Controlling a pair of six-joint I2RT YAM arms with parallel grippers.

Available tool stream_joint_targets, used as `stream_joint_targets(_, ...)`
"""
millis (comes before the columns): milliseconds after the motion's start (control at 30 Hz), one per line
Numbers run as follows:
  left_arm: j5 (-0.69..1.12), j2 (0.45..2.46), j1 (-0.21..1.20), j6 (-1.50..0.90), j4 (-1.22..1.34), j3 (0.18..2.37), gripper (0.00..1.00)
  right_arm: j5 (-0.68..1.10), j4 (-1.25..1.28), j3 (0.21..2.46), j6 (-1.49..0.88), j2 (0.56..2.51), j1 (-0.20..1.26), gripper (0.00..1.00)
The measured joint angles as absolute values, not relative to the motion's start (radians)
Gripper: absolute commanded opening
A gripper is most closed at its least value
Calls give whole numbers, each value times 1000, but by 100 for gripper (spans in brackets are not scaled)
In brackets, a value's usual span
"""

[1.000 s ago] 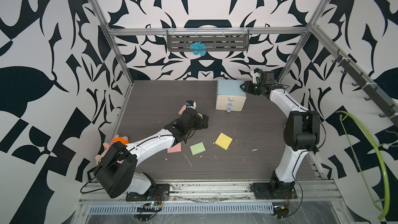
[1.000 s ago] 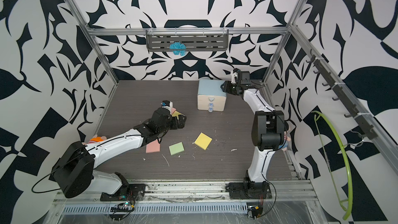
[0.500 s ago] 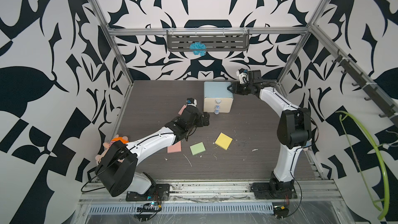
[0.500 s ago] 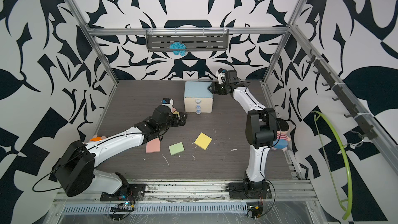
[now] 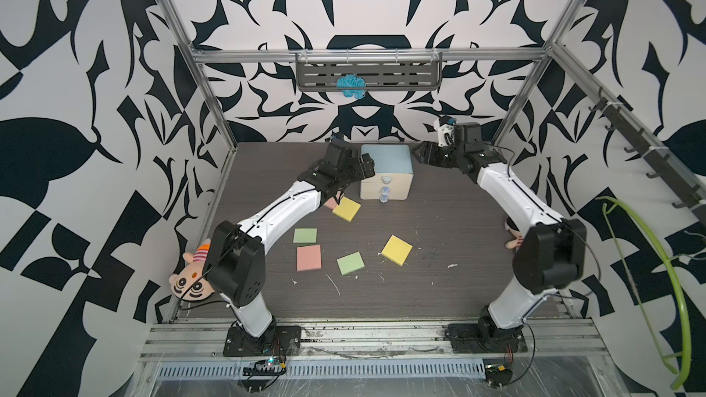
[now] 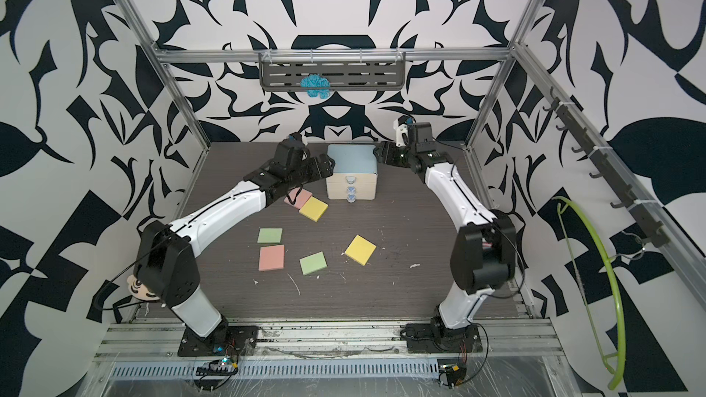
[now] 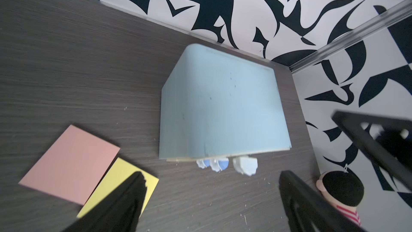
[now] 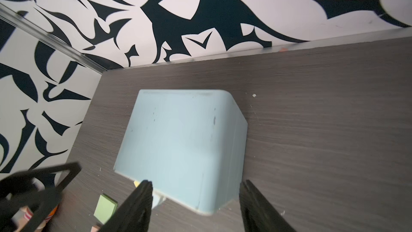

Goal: Please put the sticky notes in the drawer by color
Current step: Move the storage box to the center of the board.

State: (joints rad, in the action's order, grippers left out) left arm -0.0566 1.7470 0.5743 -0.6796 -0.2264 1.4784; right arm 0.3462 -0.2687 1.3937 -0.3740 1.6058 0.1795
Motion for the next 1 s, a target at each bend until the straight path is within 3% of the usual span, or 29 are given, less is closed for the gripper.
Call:
stream_joint_targets(133,36,1870,545,-691,-304,1621,80,307,-100,1117,-501,1431,212,59)
stream_joint_targets(233,105,1919,547,-706,-335,1650,73,286,-34,987,-564,1407,276,59)
stream_joint_targets(467,224,1938,549,-765,-338,1633,60,246,26,885,-628,1406,381,59)
stream_joint_targets(700,267,1929,574,-793,-295,1565,61,195,80,874,-656,1393,379,55)
stream_joint_targets(900,178,1895,585,-792,-294,1526,81,178,127,876,-682,1428,379,55)
stream_joint_targets(1000,126,1882,587,-788,-295,1522,84,179,141,888,-688,1478,379,55)
